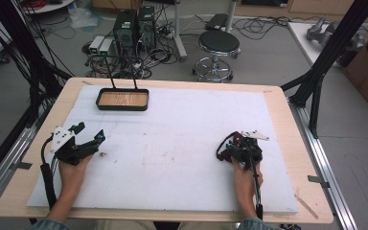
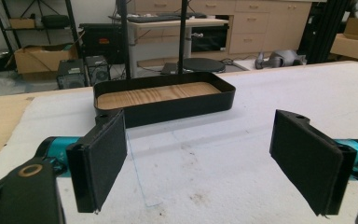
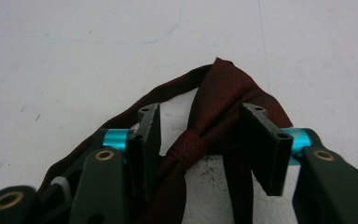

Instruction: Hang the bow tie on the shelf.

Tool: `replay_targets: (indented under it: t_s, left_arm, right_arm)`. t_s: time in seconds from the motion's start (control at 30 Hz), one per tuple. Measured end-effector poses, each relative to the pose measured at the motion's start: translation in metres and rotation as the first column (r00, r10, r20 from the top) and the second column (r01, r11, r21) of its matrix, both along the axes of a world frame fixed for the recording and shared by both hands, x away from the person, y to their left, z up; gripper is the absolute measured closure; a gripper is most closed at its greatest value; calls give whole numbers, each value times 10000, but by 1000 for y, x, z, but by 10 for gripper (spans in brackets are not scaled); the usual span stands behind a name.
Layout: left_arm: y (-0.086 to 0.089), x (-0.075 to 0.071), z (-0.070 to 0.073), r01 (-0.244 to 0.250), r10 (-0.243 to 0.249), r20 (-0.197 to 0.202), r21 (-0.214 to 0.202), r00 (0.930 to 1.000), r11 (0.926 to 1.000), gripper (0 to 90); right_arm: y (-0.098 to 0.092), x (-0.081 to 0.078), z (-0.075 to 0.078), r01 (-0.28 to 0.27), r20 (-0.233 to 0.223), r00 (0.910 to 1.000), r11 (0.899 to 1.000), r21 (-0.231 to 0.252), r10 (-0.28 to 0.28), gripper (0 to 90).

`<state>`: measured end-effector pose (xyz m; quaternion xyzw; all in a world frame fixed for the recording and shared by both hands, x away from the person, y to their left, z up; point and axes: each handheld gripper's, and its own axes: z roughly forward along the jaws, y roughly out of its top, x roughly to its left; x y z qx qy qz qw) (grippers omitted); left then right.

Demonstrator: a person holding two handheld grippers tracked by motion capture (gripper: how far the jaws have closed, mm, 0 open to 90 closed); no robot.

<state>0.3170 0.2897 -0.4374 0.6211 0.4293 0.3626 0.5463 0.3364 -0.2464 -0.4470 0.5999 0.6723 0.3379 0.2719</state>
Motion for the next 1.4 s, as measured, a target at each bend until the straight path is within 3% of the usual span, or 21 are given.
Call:
replay_targets:
  t_s: [0.27, 0.4, 0.5, 0.77, 0.8, 1.07, 1.27, 1.4]
  left_arm:
    - [0, 0, 0, -8, 8, 1, 13, 10000, 10000, 192]
    - [0, 0, 0, 18, -18, 22, 24, 10000, 10000, 191]
    - [0, 0, 0, -22, 23, -6, 23, 10000, 10000, 192]
    - [0, 0, 0, 26, -26, -10, -12, 10000, 10000, 192]
    - [0, 0, 0, -5, 5, 1, 2, 10000, 10000, 192]
    - [1, 0, 0, 31, -31, -22, -1, 10000, 10000, 192]
    - [1, 1, 0, -5, 5, -11, -77, 10000, 10000, 192]
    - [1, 0, 0, -9, 9, -22, -89, 10000, 10000, 192]
  right_arm:
    - [1, 0, 0, 4, -51, 10000, 9999, -165, -5, 628]
    - [0, -1, 0, 9, 66, 10000, 10000, -44, -9, 668]
    - [-1, -4, 0, 46, 199, 9998, 9999, 166, -49, 754]
    - [-4, -7, 1, 7, 521, 9986, 9993, 364, -26, 758]
    - [-6, -9, 1, 3, 722, 9974, 9980, 625, -48, 757]
    - [-6, -13, 4, -251, 1373, 9904, 9960, 861, 131, 757]
    - [-7, -15, 7, -659, 1783, 9830, 9905, 1208, 436, 757]
    - [-4, -11, 11, -1164, 1816, 9796, 9792, 1663, 856, 757]
